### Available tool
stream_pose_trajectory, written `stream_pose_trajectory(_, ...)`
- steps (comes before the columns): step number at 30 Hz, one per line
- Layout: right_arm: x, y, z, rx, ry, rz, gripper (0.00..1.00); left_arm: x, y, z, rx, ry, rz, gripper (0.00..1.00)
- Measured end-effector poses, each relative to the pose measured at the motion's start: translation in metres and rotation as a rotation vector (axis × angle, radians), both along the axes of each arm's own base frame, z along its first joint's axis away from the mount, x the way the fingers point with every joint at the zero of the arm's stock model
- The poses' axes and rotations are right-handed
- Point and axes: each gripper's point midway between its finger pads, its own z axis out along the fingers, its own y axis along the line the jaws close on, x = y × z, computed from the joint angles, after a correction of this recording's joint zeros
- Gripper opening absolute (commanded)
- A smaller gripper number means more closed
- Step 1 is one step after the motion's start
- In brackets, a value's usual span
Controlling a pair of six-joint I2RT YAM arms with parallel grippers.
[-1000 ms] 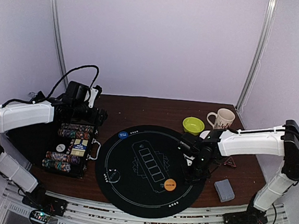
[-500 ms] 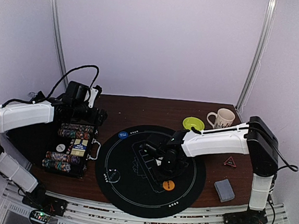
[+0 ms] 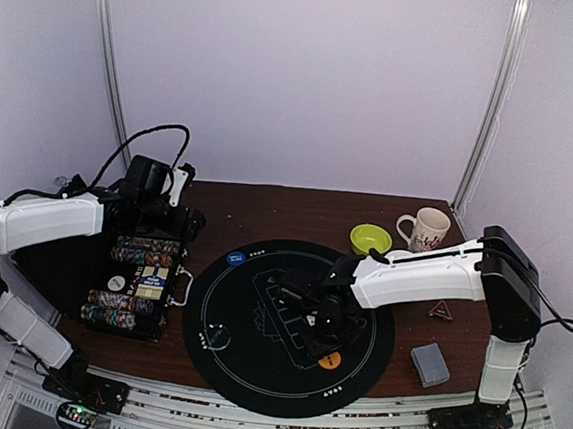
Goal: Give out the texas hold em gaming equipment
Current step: Move the big blind button to the big blind area.
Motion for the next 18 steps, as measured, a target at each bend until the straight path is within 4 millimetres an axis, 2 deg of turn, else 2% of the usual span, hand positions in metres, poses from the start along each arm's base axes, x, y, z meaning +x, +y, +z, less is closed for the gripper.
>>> stream_pose_trajectory(7,-0.015,-0.025,0.000,-0.044,0.035,-0.002,0.45,0.001,0.002,0.000,0.000,0.000,0.006,0.98)
stream_pose_trajectory(13,-0.030,-0.055,0.000,-0.080,0.056,-0.021,0.46,0.001,0.002,0.000,0.000,0.000,0.006,0.98)
stream_pose_trajectory(18,-0.033,-0.061,0.002,-0.100,0.063,-0.024,0.47,0.001,0.002,0.000,0.000,0.000,0.006,0.98)
